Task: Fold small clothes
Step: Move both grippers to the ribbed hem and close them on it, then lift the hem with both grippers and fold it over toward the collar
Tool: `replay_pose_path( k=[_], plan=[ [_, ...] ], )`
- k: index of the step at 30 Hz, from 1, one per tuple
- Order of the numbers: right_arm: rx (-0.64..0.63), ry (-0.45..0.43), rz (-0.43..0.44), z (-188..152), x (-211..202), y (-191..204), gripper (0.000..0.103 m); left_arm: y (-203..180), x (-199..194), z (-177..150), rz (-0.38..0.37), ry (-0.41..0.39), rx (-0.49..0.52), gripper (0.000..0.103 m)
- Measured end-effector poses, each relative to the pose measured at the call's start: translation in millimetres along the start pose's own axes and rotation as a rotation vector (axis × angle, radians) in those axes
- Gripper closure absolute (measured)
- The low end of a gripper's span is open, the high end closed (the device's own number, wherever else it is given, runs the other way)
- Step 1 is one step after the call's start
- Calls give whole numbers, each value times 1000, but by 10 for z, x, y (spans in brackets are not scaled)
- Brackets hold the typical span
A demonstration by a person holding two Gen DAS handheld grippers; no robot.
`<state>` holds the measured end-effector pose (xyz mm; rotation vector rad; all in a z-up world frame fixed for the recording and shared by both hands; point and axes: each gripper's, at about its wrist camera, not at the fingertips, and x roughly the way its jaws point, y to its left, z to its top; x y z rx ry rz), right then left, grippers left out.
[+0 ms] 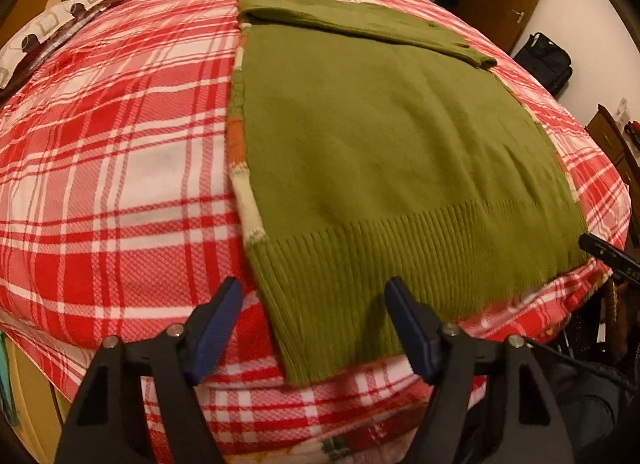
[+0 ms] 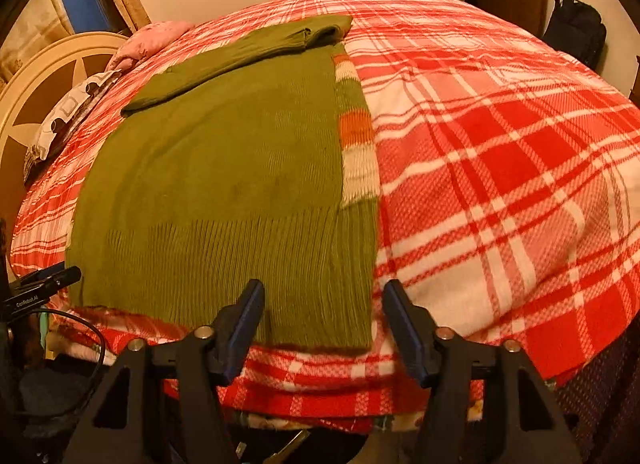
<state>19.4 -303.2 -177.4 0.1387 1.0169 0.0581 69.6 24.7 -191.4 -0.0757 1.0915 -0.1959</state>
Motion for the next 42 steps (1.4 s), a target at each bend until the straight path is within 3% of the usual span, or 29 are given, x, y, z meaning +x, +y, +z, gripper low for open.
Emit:
replay_pose_path(
  k=[9,13,16,19,20,21,24,30,35,42],
  plan=[
    [61,6,61,-46,16,-109,70,172,-22,-73,-64,30,-59,38],
    [63,6,78,-67,28,-99,75,130,-16,-92,-83,43,-44,38],
    [63,13,112,-80,48,-78,77,141,-3,-104,-80,51,-44,45],
    [58,16,116,-97,84,-55,87,155,16,-104,-65,61,-45,74],
    [60,15,125,-96,86,-58,90,165,-2,-99,-59,57,-41,92],
    [68,8,143,-93,74,-76,94,179,-26,-96,-58,51,-40,94],
    [98,-24,182,-81,17,-135,97,189,-105,-85,-78,19,-26,96],
    [117,-140,247,-19,-214,-170,98,238,-414,-7,-141,-125,-26,96],
    [134,-214,314,40,-388,-174,98,322,-501,101,-195,-164,-64,96],
    [129,-298,352,272,-604,-150,98,320,-685,391,-213,-258,-50,96]
  ],
)
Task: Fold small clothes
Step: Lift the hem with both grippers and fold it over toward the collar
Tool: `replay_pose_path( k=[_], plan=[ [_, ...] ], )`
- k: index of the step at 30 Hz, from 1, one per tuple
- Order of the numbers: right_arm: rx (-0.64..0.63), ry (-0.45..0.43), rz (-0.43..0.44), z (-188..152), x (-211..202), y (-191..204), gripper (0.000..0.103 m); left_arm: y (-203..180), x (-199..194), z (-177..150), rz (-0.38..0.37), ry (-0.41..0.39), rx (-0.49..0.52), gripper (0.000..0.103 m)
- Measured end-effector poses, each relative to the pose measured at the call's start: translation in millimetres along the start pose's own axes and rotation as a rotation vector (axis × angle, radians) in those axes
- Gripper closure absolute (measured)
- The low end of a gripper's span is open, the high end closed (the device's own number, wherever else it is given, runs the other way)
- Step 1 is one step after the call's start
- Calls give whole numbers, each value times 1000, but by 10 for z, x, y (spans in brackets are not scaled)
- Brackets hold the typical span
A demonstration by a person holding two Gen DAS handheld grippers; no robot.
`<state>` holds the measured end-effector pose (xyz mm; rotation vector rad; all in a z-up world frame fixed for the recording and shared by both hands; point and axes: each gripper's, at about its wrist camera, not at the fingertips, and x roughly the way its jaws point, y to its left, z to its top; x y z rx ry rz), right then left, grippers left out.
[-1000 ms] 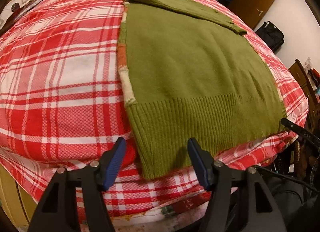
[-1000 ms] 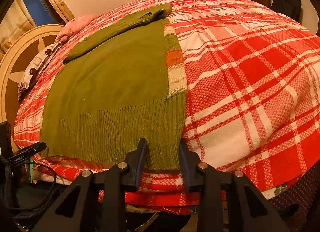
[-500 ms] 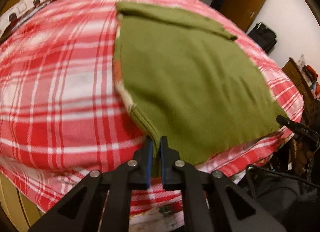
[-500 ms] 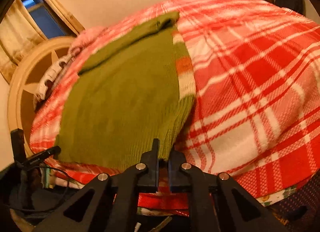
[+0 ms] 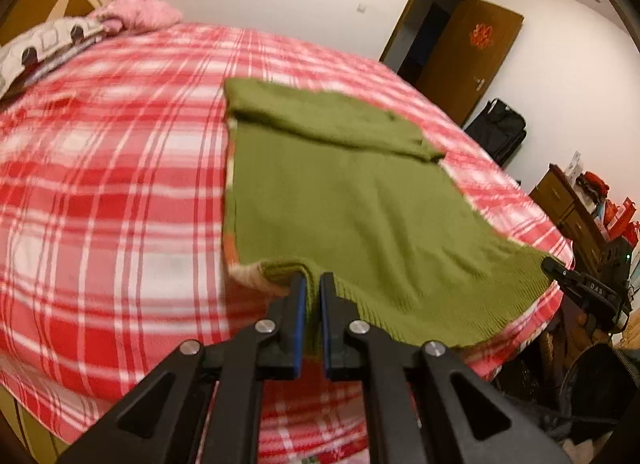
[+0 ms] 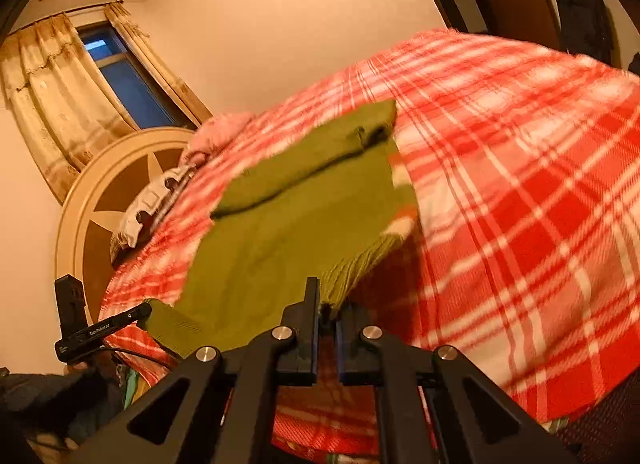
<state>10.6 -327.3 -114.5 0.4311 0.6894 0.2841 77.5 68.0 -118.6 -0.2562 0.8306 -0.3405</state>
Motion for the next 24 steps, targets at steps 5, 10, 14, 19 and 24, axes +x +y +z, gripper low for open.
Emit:
replay_pose_path(
  k=[5,10,14,19,24],
  plan=[
    [-11,-56,19,336,31,82,98,-26,4,336,-14,-71,7,96],
    [-11,-90,21,675,152,140,98,33,98,653,-52,-94,-31,96],
    [-19,-108,18,967,317,191,98,43,194,939,-57,-125,-30,96],
    [-29,-124,10,1338,531,223,98,124,320,1232,-56,-156,-44,96],
    [-47,-129,0,1721,782,269,98,231,503,1487,-45,-164,-62,96]
  ],
)
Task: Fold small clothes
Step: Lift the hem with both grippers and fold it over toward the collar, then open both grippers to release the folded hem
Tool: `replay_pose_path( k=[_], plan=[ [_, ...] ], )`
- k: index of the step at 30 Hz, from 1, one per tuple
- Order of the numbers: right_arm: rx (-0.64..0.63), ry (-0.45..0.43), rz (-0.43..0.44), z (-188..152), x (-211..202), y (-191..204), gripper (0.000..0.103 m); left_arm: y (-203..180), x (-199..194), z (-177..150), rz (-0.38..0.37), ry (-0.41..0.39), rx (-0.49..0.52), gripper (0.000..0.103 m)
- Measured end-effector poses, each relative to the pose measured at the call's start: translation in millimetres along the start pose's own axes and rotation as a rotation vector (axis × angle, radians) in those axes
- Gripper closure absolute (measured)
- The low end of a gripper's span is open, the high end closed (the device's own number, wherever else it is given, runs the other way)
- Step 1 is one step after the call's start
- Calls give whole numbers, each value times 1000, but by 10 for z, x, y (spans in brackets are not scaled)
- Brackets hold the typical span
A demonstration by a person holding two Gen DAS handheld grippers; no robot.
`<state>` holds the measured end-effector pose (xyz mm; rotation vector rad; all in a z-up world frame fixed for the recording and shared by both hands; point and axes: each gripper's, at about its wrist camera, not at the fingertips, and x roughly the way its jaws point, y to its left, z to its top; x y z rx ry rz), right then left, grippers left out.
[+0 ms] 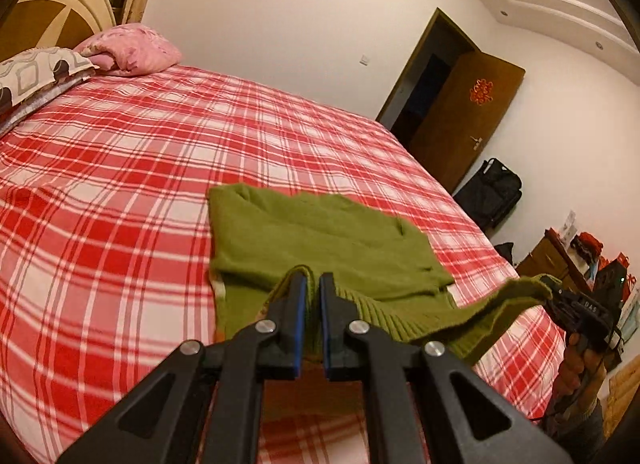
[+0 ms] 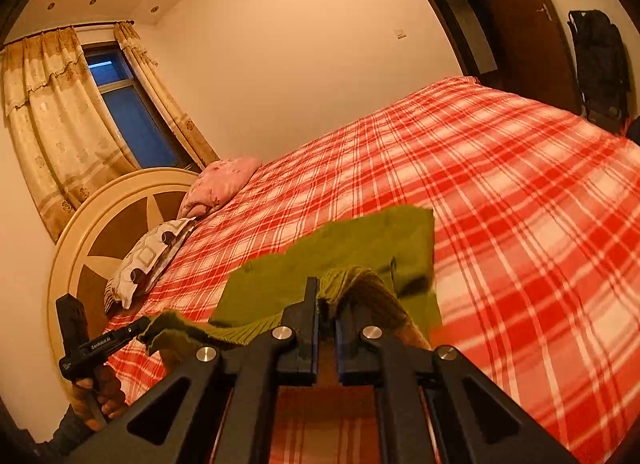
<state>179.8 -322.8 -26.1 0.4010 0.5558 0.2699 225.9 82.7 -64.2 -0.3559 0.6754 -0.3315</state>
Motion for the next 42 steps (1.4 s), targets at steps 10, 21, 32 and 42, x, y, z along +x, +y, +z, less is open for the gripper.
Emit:
replay_pose_path(
  k=[10,21,32,42],
  plan=[
    [-50,14,-47,501,699,35,98,237,508,358,25,25,-57,96],
    [-87,66,-107,913,1577,-91,98,507,1097,694,56,54,-104,96],
    [-101,191,-190,1064,2676,-398,98,821,1676,856,127,101,-155,96],
    [-70,272,-257,944,3178,-733,33,849,1783,842,202,91,-132,94]
  ],
)
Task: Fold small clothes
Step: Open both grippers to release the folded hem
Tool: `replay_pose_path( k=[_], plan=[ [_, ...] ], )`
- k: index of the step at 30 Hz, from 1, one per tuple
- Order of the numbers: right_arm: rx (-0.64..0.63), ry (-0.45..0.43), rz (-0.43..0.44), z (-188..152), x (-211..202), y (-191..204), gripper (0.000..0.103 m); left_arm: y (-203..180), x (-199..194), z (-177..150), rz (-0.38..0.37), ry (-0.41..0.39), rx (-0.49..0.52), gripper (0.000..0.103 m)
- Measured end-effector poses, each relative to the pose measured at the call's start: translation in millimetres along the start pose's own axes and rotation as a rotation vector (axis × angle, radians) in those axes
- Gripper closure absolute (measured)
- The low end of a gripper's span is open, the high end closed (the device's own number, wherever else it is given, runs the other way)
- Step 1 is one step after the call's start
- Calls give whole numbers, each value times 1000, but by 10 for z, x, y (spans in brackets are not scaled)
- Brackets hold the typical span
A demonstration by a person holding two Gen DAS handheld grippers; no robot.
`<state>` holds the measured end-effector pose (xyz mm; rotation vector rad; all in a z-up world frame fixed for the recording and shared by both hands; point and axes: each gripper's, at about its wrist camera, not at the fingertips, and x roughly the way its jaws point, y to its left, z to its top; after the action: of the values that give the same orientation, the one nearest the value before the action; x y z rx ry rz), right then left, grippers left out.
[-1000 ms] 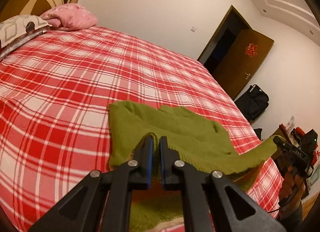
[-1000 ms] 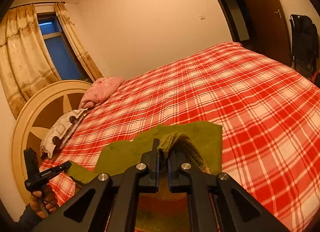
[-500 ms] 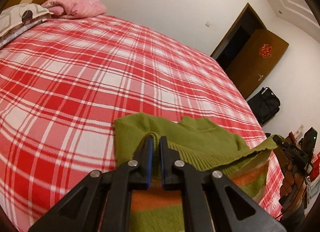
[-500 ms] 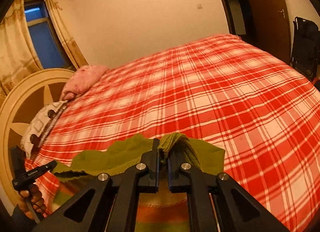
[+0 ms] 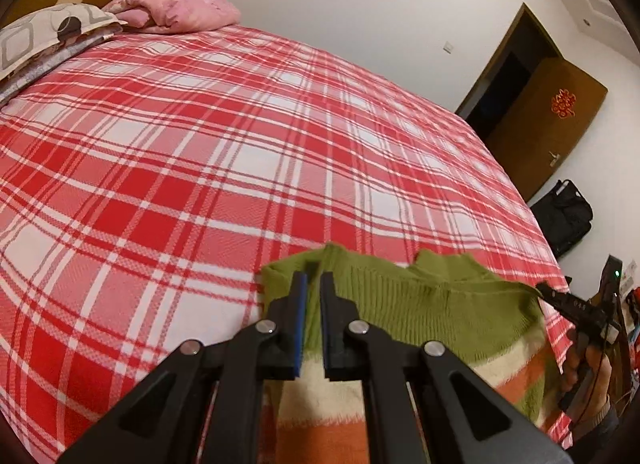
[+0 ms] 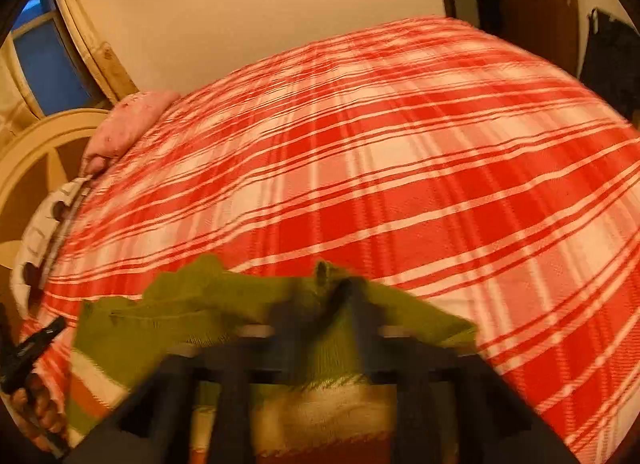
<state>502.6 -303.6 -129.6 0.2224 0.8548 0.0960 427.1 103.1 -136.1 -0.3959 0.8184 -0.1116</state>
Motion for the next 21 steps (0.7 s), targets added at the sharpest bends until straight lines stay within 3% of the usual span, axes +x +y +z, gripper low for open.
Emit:
replay_pose_path(
  k=[3,5,9,11,14,17,18,19,21],
  plan=[
    [4,-24,38,-58,-183,-83,30,-63,-151,-153,14,2,46,92],
    [9,-28,16,-140,-351,-185,30,-107,-290,-314,19,-13,94,90],
    [56,51,14,-463,-650,-418,30,-188,-393,-627,81,1,195,70],
    [71,79,23,-725,-851,-508,32,-197,-391,-747,143,13,239,70],
    [71,119,62,-1066,-1020,-539,57,-98,-432,-837,138,19,209,70],
    [35,167,76,-1309,-1022,-470,70,-49,-457,-903,149,19,189,61],
    [10,176,57,-1369,-995,-428,86,-46,-458,-927,163,16,191,56],
    [-13,186,13,-1417,-972,-404,91,-37,-457,-943,175,13,191,53],
    [-25,192,-38,-1498,-969,-388,93,4,-449,-988,190,22,179,49]
  ],
)
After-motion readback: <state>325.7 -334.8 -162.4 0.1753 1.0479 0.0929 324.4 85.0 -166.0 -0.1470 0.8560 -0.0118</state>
